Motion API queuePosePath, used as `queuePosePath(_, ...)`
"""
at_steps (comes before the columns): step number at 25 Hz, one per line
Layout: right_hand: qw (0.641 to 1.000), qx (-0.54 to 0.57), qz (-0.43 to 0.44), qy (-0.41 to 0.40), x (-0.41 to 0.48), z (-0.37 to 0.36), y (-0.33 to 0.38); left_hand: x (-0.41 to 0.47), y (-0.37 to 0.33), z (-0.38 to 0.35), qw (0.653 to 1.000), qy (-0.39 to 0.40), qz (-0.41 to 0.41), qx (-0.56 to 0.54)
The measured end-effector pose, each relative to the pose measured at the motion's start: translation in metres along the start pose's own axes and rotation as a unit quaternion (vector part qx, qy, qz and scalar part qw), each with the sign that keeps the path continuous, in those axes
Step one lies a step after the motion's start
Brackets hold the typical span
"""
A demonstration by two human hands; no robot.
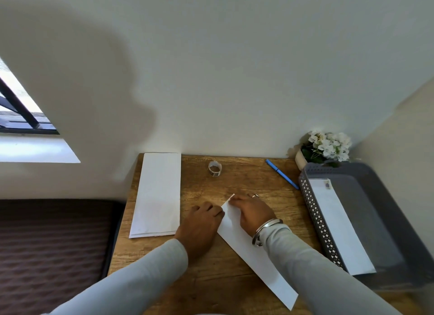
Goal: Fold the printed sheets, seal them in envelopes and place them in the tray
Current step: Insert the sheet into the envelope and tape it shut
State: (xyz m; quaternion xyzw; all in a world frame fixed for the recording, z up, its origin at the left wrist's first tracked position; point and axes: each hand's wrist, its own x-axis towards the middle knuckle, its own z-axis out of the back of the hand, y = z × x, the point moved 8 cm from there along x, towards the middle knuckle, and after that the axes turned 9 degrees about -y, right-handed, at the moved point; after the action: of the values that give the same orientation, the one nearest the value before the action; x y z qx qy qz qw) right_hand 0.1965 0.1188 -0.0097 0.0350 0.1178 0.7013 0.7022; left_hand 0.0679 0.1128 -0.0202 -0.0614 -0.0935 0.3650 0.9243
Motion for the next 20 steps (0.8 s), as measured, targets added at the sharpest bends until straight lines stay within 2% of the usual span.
queuePosePath(4,0.999,0.001,-0.003,-0.037,-0.003,0.000,-0.001,-0.040,0.004,0.000,1.000,-0.019,-0.019,-0.010)
queuePosePath(7,0.999,-0.033,-0.010,-0.028,-0.006,0.000,0.009,-0.048,0.004,-0.002,0.999,-0.032,-0.011,0.010)
queuePosePath(10,0.998,-0.051,0.046,0.007,-0.023,-0.013,0.044,-0.045,0.004,-0.002,0.999,-0.038,-0.001,0.010)
queuePosePath(13,0.996,-0.038,0.080,-0.007,-0.036,-0.020,0.058,-0.045,0.005,-0.001,0.999,-0.030,0.019,-0.007)
queuePosePath(17,0.996,-0.088,0.009,-0.031,-0.005,-0.006,0.012,-0.043,0.004,-0.001,1.000,-0.014,-0.001,-0.006)
queuePosePath(20,0.996,-0.075,-0.030,-0.032,0.003,-0.004,0.000,-0.043,0.003,0.004,1.000,-0.013,0.007,-0.012)
